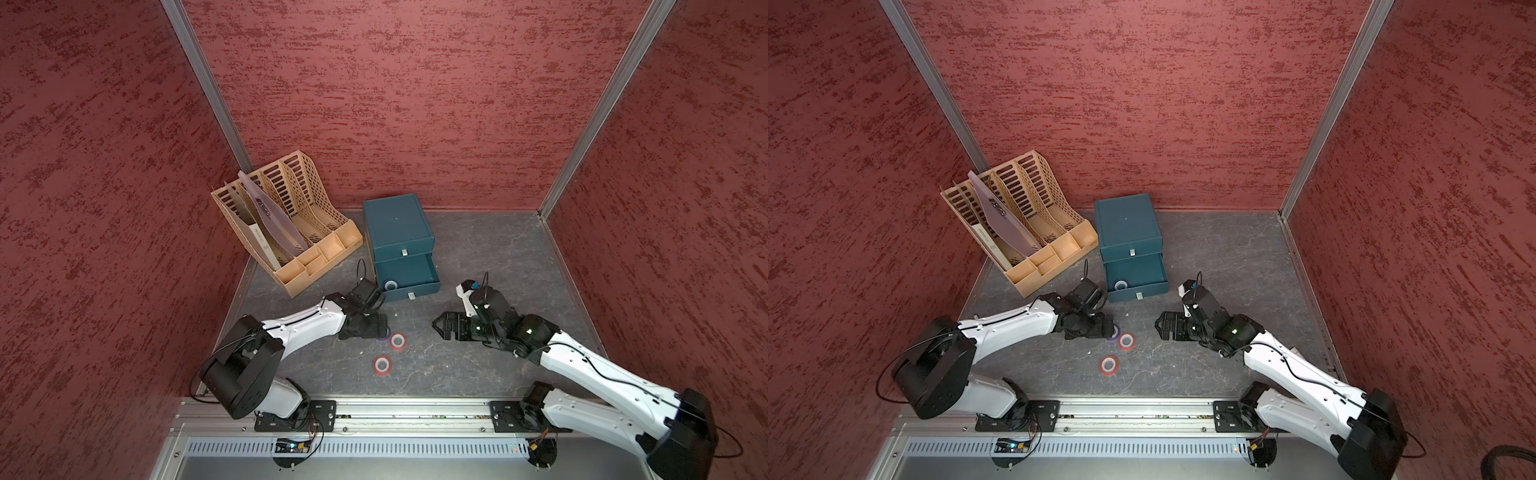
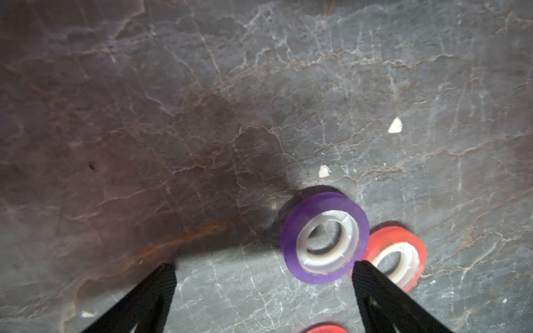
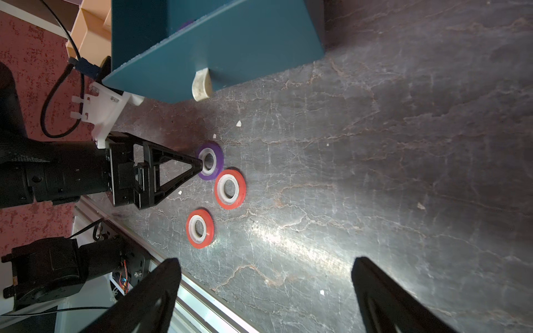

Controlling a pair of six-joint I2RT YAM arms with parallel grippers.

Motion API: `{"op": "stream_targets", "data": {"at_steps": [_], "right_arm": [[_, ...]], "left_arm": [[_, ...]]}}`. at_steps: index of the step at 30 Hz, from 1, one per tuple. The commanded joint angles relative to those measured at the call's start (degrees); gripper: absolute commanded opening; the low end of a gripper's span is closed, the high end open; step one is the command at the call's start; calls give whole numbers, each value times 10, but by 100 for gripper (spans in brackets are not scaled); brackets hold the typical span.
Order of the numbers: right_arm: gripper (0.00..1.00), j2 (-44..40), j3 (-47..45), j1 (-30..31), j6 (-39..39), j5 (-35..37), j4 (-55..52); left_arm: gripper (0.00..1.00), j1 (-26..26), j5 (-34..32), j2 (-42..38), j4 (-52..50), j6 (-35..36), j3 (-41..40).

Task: Place the transparent tape into the drawer according to color
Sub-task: Pick up the tape at the center of the board.

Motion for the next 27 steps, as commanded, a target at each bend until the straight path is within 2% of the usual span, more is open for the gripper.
{"op": "stream_targets", "data": {"at_steps": [1, 17, 27], "right_arm": [[98, -7, -1, -8, -4, 10, -8], [98, -5, -1, -11, 0, 7, -10], [99, -2, -1, -12, 1, 4, -5]], "left_arm": [[100, -4, -27, 9, -15, 15, 18], [100, -12, -70, 54, -42, 21, 34], [92, -11, -100, 55, -78, 36, 37]]}}
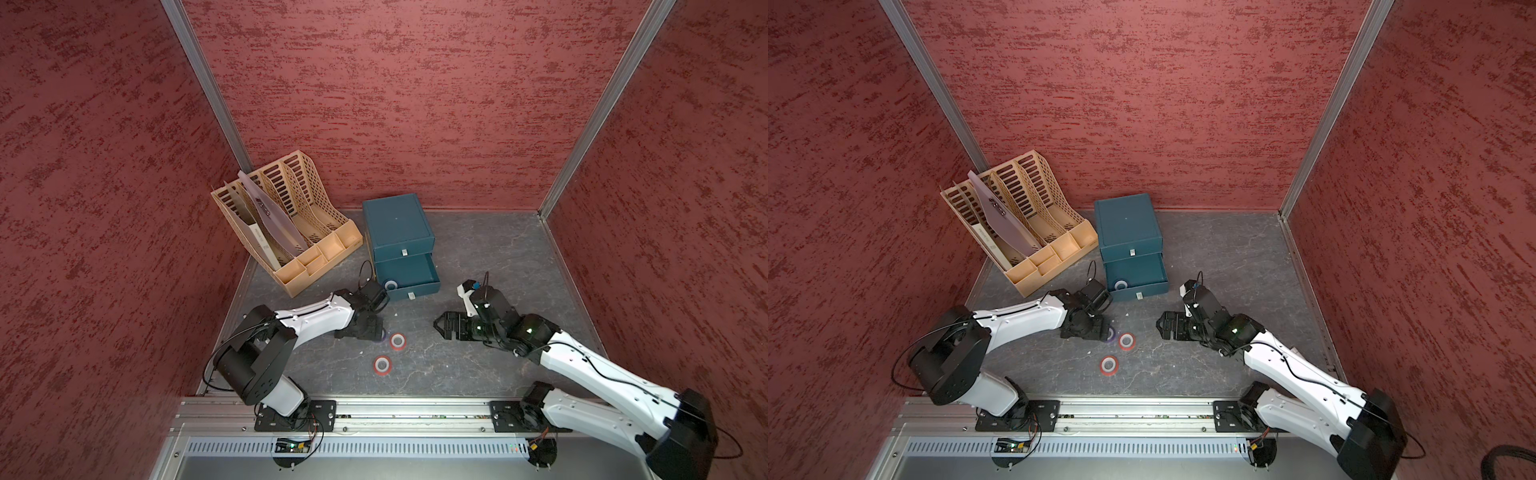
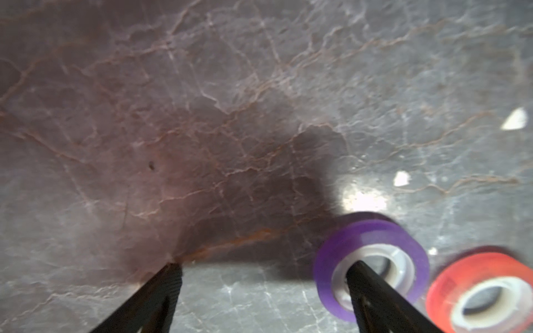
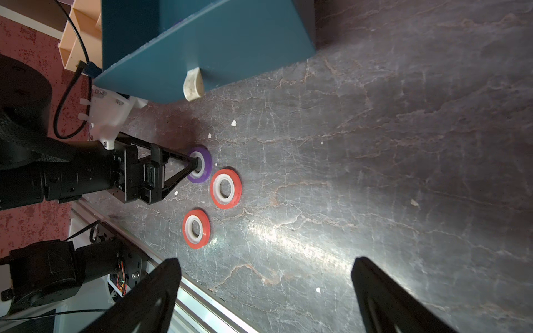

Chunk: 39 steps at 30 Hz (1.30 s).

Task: Place the transparent tape into the drawer according to color
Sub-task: Pick up the tape at the center of the board.

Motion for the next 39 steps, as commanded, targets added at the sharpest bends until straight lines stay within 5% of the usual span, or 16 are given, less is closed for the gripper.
{"op": "stream_targets", "data": {"at_steps": [1, 9, 22, 29, 39], "right_arm": [[98, -1, -1, -6, 2, 3, 2], [99, -6, -1, -7, 0, 7, -6], [99, -9, -5, -9, 1, 7, -7], [99, -10, -7, -10, 2, 7, -4], [98, -7, -7, -12, 0, 6, 2]], "left_arm": [[91, 0, -13, 10, -17, 13, 11], [73, -7, 9, 28, -22, 18, 25], [17, -11, 39, 46, -30, 21, 33], [1, -16, 31, 29, -49, 15, 34], [0, -42, -19, -74, -95, 5, 65]]}}
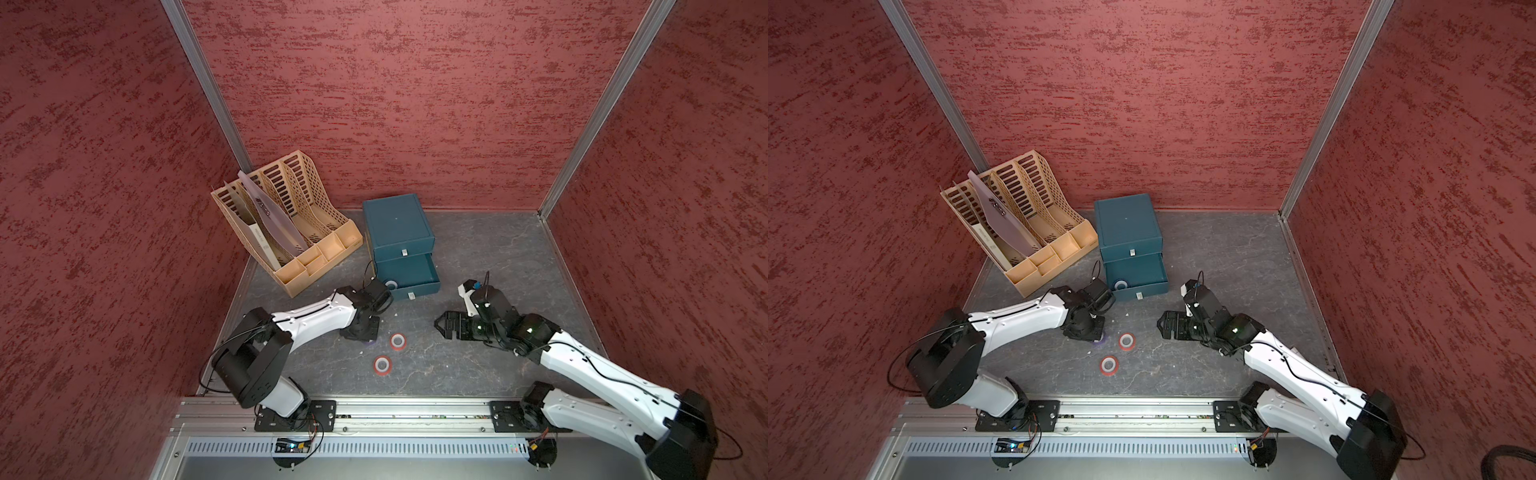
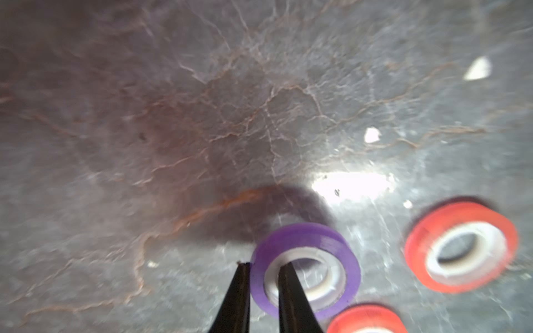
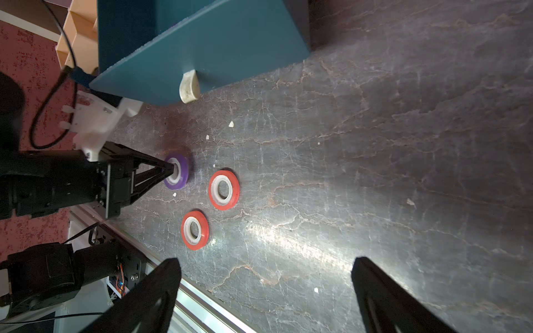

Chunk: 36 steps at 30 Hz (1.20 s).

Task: Place the transparent tape into the drawer according to color
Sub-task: Pick up the tape at the center of the board, then place the tape in the drawer.

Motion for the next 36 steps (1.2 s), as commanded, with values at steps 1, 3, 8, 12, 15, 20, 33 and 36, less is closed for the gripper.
{"op": "stream_targets", "data": {"at_steps": [1, 3, 8, 12, 15, 20, 33, 36], "right_arm": [[99, -7, -8, -8, -1, 6, 5], [98, -7, -8, -8, -2, 7, 6], [98, -13, -9, -10, 1, 7, 6], [99, -28, -12, -10, 4, 14, -3], [99, -38, -15, -11, 6, 18, -7], [99, -44, -17, -13, 7, 21, -8], [98, -65, -14, -15, 12, 30, -23], [98, -71, -15, -15, 14, 33, -26]], "left_arm": [[0, -22, -30, -47, -18, 1, 32], [0, -42, -39, -60, -23, 12, 51], [0, -89, -79, -68, -41, 33, 120], [0, -107, -101, -71, -38, 51, 171], [0, -108, -109, -64, -11, 73, 201], [0, -108, -128, -29, 53, 122, 243], [0, -95, -167, 96, 189, 204, 302], [0, -91, -173, 105, 202, 209, 297]]}}
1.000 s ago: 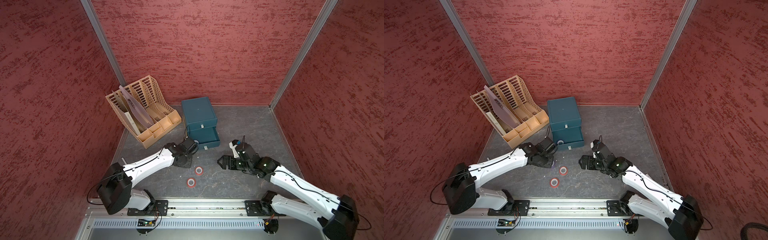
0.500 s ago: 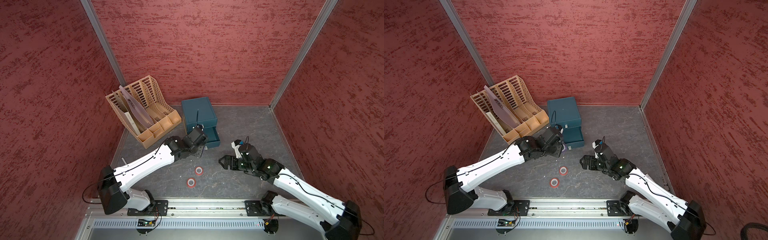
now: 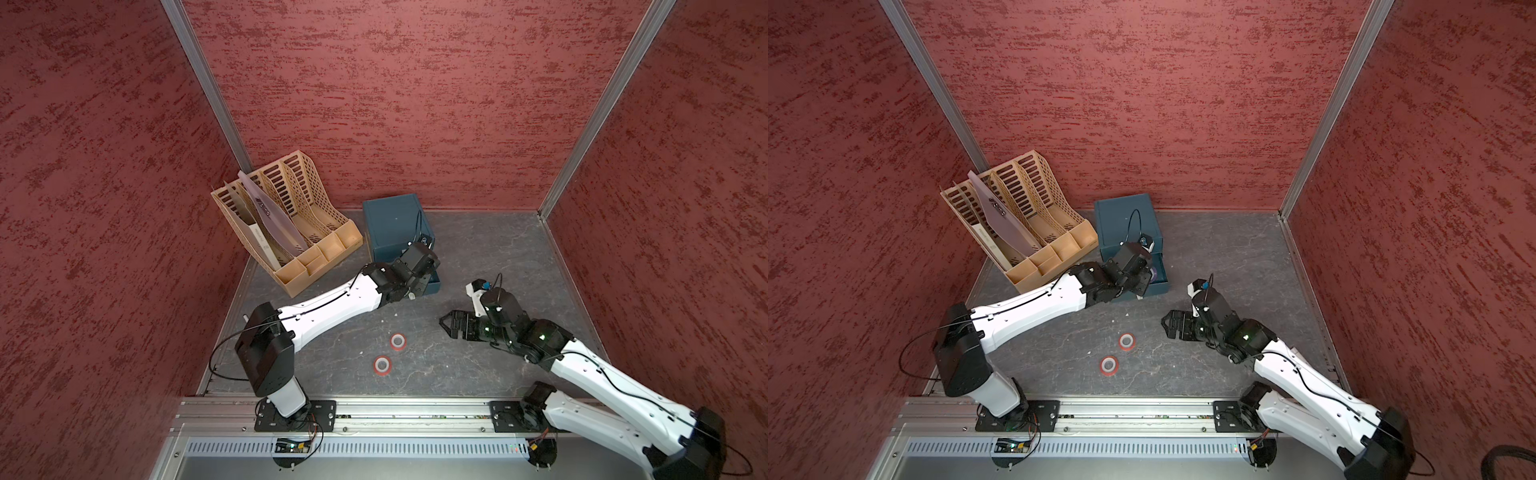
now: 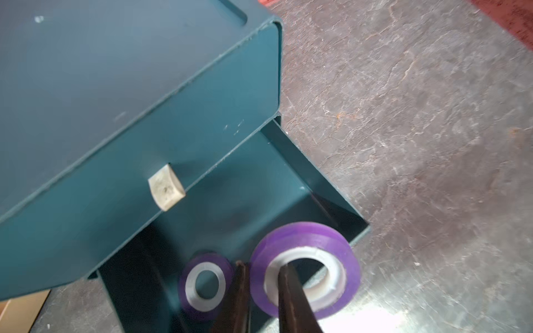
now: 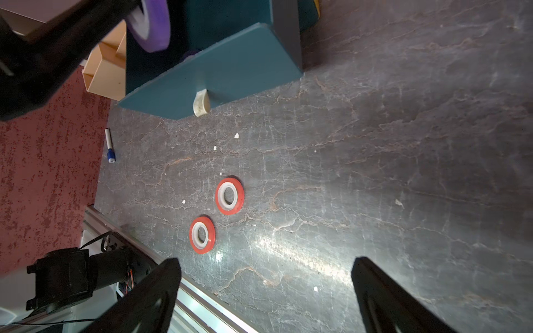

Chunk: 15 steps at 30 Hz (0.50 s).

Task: Place the transparent tape into the drawer according to color
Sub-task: Place the tape in the drawer.

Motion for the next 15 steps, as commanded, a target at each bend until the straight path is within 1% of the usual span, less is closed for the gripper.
{"op": "stream_targets", "data": {"at_steps": [1, 5, 6, 8, 10, 12, 13, 15], "right_arm": [[99, -10, -6, -7, 5, 20, -13], [99, -6, -6, -8, 5, 19, -13], [99, -4, -5, -8, 4, 19, -11], [99, 1, -4, -8, 3, 18, -9], [98, 4, -3, -8, 3, 17, -5], [99, 7, -4, -8, 3, 16, -2], [98, 9, -4, -8, 4, 16, 0], [98, 12, -3, -8, 5, 15, 4]], "left_arm": [[0, 5, -19, 7, 37, 19, 12], [0, 9, -24, 16, 37, 27, 13], [5, 10, -26, 19, 36, 27, 13], [21, 11, -26, 21, 36, 28, 13], [39, 11, -26, 21, 37, 27, 12], [53, 10, -29, 19, 37, 28, 13], [58, 10, -30, 16, 38, 27, 13], [65, 9, -31, 11, 41, 29, 11]]}}
